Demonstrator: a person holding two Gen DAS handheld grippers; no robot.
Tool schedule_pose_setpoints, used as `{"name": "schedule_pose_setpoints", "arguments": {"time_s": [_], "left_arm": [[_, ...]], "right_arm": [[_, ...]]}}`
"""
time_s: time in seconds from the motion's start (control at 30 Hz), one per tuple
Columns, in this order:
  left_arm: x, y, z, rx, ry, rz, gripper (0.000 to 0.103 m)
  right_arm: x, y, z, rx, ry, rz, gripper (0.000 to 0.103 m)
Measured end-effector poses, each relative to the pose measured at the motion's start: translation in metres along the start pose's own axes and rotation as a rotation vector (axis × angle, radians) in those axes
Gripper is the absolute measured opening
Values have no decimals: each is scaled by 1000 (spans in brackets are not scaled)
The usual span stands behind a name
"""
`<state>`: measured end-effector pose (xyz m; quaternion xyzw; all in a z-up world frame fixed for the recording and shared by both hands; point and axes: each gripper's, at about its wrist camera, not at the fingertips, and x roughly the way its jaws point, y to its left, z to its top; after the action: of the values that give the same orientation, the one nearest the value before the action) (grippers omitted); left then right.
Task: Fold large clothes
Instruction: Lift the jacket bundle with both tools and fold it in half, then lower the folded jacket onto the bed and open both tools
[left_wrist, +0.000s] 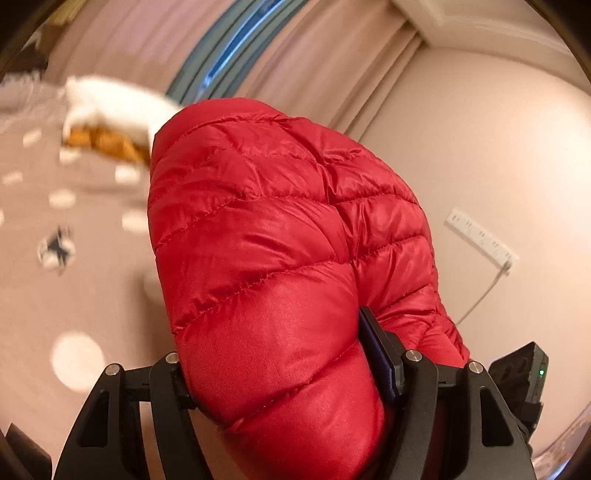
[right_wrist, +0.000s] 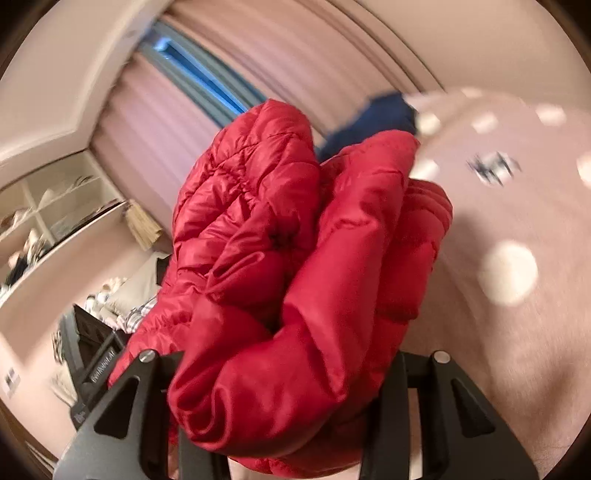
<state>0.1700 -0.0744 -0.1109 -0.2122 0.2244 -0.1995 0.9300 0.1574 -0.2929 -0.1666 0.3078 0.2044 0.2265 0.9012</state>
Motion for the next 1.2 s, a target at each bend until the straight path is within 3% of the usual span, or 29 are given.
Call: {"name": "schedule_pose_setpoints", "arguments": {"time_s": [0.17,0.43,0.73,0.83,0.9,0.97,1.03,1.1,1.2], "left_arm": [[-41,-10,36,13,-75,-40,68],[-97,5,57,13,-202,32,68],[-88,41,61,15,-223,52,68],[-68,69,54,0,-188,79,68],[-39,97,36,-23,-125,147,68],[3,137,9,-102,57,244,68],[36,171,-22,-174,220,309,70],[37,186,-37,-208,206,283,78],[33,185,-34,-256,204,283,78]], "right_arm": [[-21,50,16,-113,-67,74,38],[-11,115,35,-217,-83,162,38],[49,127,27,-313,-28,206,38],[71,109,16,-316,10,212,38],[106,82,1,-296,82,177,38],[139,50,-14,-230,188,108,38],[181,6,-42,-188,351,-30,38],[198,-17,-61,-166,410,-72,41],[197,-25,-65,-146,384,-57,44]]}}
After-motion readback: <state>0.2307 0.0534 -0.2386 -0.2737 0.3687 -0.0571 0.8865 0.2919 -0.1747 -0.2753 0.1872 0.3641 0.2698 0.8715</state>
